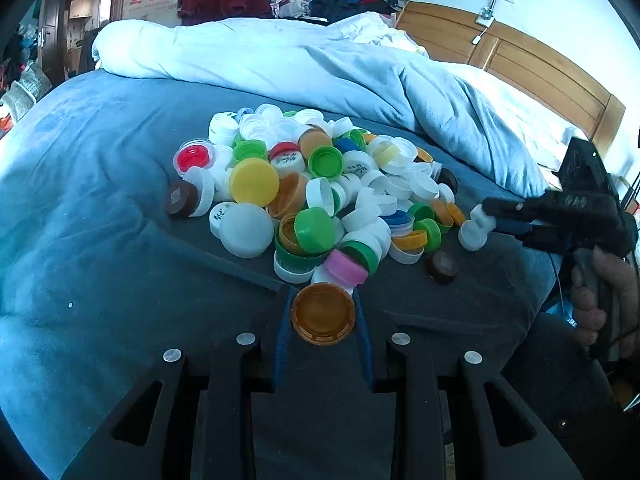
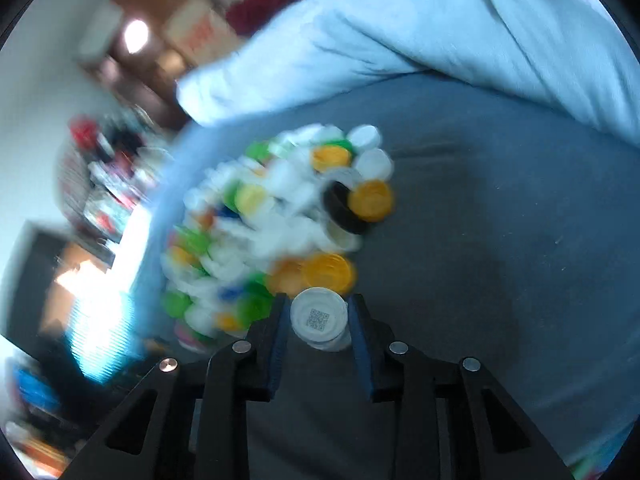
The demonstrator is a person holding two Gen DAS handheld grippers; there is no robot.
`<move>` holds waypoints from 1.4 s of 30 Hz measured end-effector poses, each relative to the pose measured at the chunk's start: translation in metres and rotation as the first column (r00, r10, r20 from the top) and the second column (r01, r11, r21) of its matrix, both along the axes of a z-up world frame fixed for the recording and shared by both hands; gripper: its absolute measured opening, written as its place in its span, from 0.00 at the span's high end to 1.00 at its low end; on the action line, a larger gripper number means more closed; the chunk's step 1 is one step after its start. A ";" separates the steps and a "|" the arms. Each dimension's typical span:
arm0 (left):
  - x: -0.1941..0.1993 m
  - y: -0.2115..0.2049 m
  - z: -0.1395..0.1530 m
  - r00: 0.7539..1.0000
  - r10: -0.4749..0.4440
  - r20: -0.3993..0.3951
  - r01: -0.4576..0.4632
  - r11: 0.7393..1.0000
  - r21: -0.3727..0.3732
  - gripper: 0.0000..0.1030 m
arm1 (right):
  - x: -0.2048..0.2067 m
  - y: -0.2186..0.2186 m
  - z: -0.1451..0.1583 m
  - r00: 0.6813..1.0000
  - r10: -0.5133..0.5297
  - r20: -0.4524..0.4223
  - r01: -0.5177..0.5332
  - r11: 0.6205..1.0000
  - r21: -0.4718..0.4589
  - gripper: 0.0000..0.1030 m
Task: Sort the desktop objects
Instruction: 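Carry the orange and QR-printed white caps over the basket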
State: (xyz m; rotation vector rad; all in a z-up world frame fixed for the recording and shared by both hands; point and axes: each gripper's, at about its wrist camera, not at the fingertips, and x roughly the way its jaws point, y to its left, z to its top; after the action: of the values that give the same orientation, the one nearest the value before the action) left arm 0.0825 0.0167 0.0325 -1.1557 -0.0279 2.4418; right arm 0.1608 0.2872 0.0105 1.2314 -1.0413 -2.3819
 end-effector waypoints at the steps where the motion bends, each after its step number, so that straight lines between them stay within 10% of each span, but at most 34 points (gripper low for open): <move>1: -0.001 -0.001 0.000 1.000 0.005 0.003 -0.005 1.000 0.001 0.76 | 0.002 -0.001 0.005 1.000 -0.012 0.001 0.012 0.995 0.095 0.69; 5: -0.002 -0.002 0.002 1.000 0.010 0.006 -0.010 1.000 0.008 0.76 | 0.007 0.018 0.000 0.997 -0.074 -0.015 0.073 0.995 -0.072 0.68; 14: 0.008 -0.012 0.052 0.994 0.051 -0.096 -0.051 0.999 0.008 0.76 | 0.021 -0.062 0.077 0.982 0.125 -0.140 -0.051 0.897 0.440 0.68; 18: 0.013 -0.026 0.084 0.980 0.147 -0.133 -0.153 0.988 -0.036 0.76 | 0.024 -0.103 0.106 0.955 0.219 -0.199 -0.086 0.848 0.523 0.68; 30: 0.026 -0.116 0.141 0.877 0.455 -0.152 -0.476 0.866 -0.155 0.76 | -0.002 -0.208 0.158 0.867 0.405 -0.291 -0.198 0.814 0.546 0.68; 42: 0.040 -0.181 0.155 0.794 0.585 -0.164 -0.606 0.782 -0.147 0.76 | -0.020 -0.315 0.209 0.759 0.550 -0.347 -0.306 0.773 0.555 0.68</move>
State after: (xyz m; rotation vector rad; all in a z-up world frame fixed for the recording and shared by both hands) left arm 0.1227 -0.1642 0.1873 -1.2299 -0.1509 3.1316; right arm 0.1405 -0.0281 0.2200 0.7758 0.0146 -2.4038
